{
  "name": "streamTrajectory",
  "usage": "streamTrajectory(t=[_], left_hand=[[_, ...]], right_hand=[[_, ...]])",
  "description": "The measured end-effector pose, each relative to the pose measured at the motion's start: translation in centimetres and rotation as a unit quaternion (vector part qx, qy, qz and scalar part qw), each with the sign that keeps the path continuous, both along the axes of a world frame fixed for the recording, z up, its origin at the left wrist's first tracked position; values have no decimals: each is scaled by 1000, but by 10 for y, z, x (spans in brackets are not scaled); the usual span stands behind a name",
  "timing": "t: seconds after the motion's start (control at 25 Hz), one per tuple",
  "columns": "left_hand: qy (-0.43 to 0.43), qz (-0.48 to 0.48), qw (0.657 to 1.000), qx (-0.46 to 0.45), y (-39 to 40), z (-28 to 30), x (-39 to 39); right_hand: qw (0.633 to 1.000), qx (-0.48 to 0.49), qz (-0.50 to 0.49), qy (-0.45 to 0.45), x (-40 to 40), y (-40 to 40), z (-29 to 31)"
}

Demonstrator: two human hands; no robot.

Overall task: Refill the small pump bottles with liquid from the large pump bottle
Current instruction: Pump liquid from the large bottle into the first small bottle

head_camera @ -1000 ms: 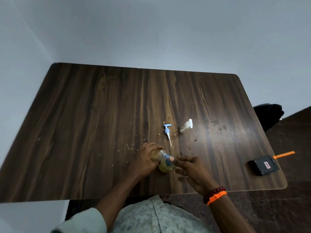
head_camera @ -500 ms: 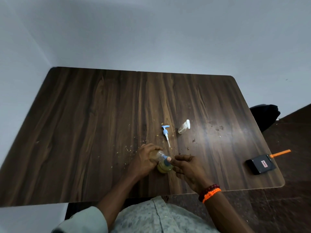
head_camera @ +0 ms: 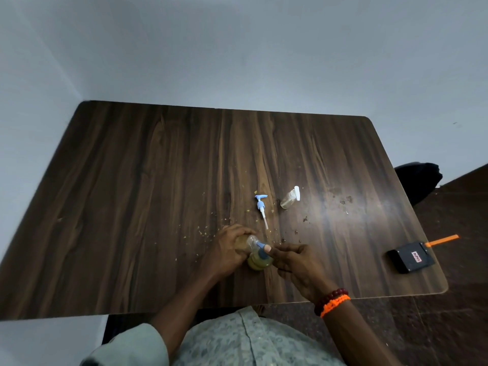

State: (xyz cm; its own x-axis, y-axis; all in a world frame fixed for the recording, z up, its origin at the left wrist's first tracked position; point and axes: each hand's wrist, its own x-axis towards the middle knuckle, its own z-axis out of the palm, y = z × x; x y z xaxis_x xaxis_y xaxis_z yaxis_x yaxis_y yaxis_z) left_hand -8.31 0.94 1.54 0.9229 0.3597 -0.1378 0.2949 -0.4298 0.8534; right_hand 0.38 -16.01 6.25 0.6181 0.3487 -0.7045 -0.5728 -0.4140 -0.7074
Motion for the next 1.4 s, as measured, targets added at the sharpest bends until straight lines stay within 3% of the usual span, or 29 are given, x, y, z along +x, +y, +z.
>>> streamTrajectory(t=[0.48,1.4], left_hand=[[21,-5,1000,-5,1,-2,0],[23,8,999,-33,2,-3,1]], right_hand=[[999,14,-26,38,4,-2,0],[999,-29,31,-25,4,-4,-8]])
